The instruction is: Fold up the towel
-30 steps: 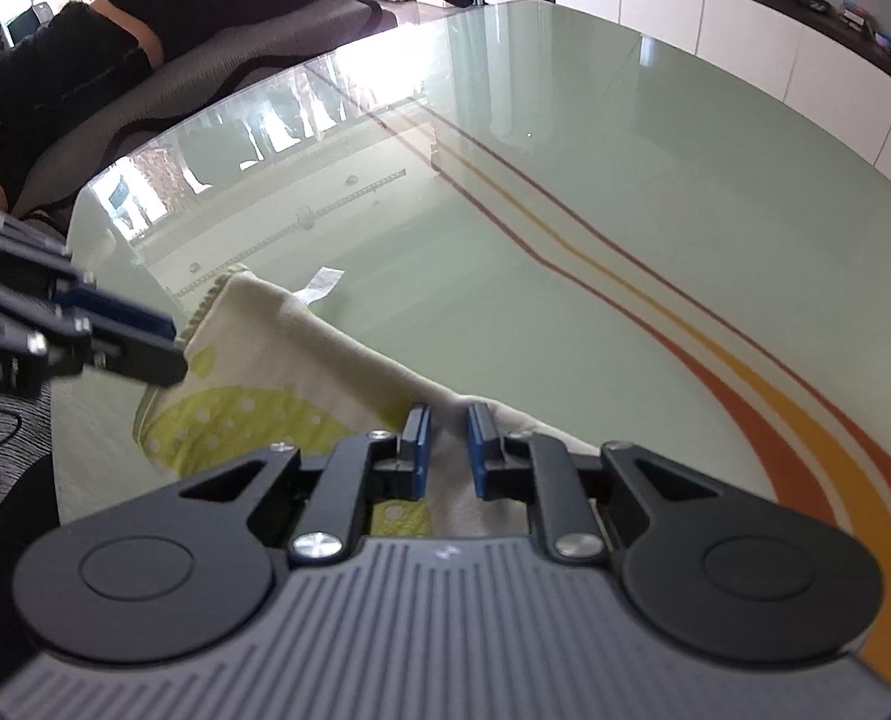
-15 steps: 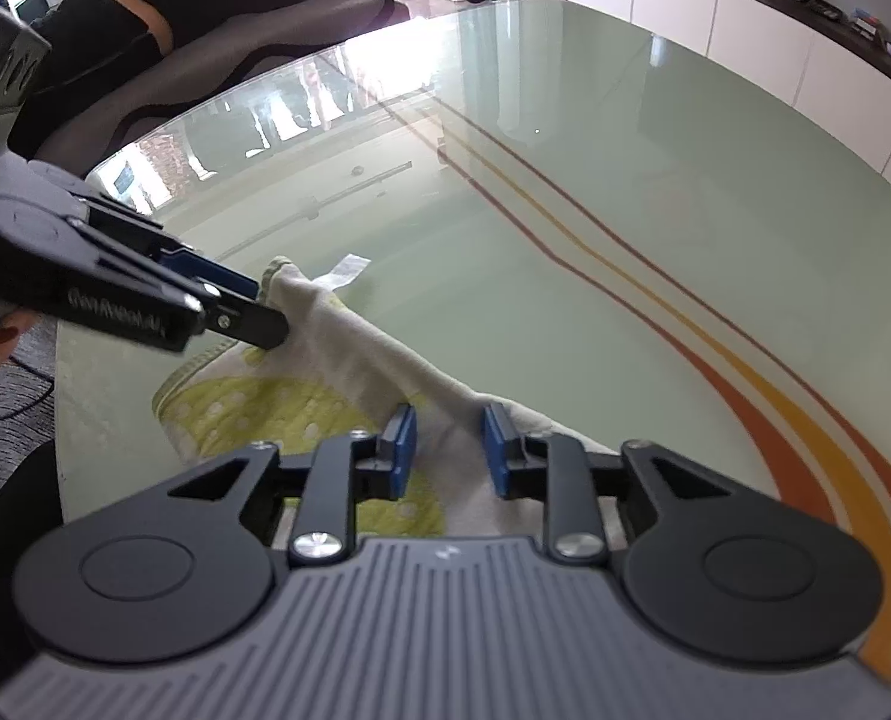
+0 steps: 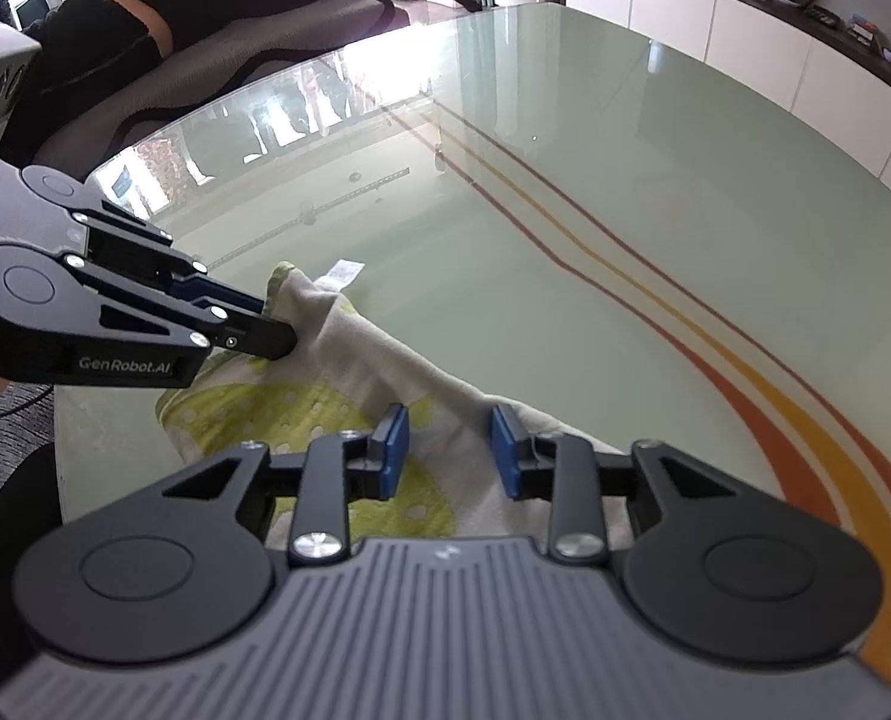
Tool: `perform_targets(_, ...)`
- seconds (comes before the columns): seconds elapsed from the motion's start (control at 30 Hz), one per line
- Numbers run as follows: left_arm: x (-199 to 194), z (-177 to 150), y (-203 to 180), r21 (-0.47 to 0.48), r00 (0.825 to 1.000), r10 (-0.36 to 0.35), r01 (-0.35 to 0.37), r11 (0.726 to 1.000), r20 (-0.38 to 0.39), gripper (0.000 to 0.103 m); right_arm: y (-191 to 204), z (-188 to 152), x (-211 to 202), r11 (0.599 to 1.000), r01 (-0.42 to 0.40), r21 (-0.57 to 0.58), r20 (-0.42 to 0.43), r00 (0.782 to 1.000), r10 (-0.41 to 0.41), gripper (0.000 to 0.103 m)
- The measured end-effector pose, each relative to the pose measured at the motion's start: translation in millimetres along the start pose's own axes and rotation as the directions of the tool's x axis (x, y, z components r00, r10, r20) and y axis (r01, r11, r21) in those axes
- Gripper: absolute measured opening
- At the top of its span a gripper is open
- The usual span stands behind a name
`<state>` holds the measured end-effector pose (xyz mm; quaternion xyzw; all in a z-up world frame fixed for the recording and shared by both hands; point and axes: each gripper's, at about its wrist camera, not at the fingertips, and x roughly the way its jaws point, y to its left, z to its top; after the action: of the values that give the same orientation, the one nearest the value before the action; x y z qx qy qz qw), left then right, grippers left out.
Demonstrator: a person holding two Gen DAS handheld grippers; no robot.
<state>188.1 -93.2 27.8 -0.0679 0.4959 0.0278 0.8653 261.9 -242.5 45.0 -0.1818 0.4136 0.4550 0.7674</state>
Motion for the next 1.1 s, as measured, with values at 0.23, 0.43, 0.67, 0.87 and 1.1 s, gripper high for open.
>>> perform_targets(0.23, -13, 3, 0, 0.009, 1.000, 0.004, -0.004, 1.000, 0.016, 0.012, -7, 6, -2, 1.000, -0.003, 0.009, 0.014, 1.000, 0.003, 0.023)
perform_targets(0.43, -19, 2, -1, 0.010, 1.000, -0.007, 0.006, 1.000, 0.025, 0.012, -20, 9, 2, 0.994, -0.030, 0.101, 0.005, 1.000, 0.030, 0.023)
perform_targets(0.67, -21, 0, 3, -0.019, 1.000, -0.023, 0.023, 1.000, 0.020, 0.012, -22, 12, -21, 0.994, 0.027, 0.104, 0.072, 0.997, -0.035, 0.023)
perform_targets(0.87, -22, 1, -1, -0.012, 1.000, -0.021, 0.021, 1.000, 0.020, 0.012, -9, 9, -19, 0.997, -0.004, 0.076, 0.062, 0.998, -0.001, 0.023)
perform_targets(1.1, -25, 2, -4, 0.002, 0.999, -0.028, 0.028, 1.000, 0.018, 0.012, -2, 9, 3, 0.995, 0.006, 0.096, 0.025, 1.000, -0.008, 0.022)
